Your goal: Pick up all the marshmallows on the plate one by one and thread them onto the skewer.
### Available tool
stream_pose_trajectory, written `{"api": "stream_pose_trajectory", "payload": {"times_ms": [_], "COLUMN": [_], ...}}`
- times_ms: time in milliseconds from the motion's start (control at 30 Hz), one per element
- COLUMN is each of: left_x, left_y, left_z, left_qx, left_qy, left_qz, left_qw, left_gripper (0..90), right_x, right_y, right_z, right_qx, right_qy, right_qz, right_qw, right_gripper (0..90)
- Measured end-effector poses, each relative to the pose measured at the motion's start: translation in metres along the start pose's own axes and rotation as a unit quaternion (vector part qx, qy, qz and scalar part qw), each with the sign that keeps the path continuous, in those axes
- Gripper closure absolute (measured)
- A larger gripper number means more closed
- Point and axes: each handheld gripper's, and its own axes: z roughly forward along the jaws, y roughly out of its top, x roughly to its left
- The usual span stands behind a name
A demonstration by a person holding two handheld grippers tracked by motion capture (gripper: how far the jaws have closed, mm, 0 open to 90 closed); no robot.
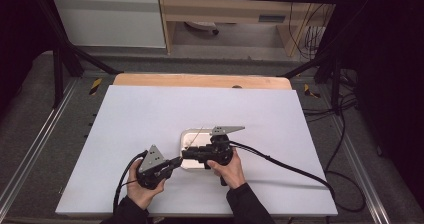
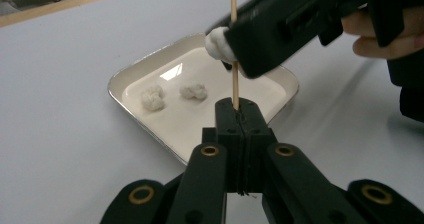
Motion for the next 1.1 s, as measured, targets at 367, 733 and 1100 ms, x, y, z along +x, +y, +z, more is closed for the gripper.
{"api": "stream_pose_trajectory", "payload": {"times_ms": [367, 733, 1100], "left_x": [0.005, 0.011, 0.018], "left_y": [-0.003, -0.005, -0.008], "left_z": [0.000, -0.003, -0.008], "left_qx": [0.006, 0.010, 0.012], "left_qy": [-0.010, -0.017, -0.020], "left_qz": [-0.014, -0.029, -0.039], "left_qw": [0.9998, 0.9994, 0.9990], "left_gripper": [88.8, 88.7, 88.7], "right_x": [-0.001, -0.026, -0.033], "right_y": [0.012, 0.000, -0.001], "right_z": [-0.023, -0.038, -0.034], "right_qx": [-0.031, 0.014, 0.048], "right_qy": [-0.072, -0.142, -0.180], "right_qz": [-0.039, -0.058, -0.076], "right_qw": [0.9961, 0.9880, 0.9796], "right_gripper": [31.4, 5.7, 1.2]}}
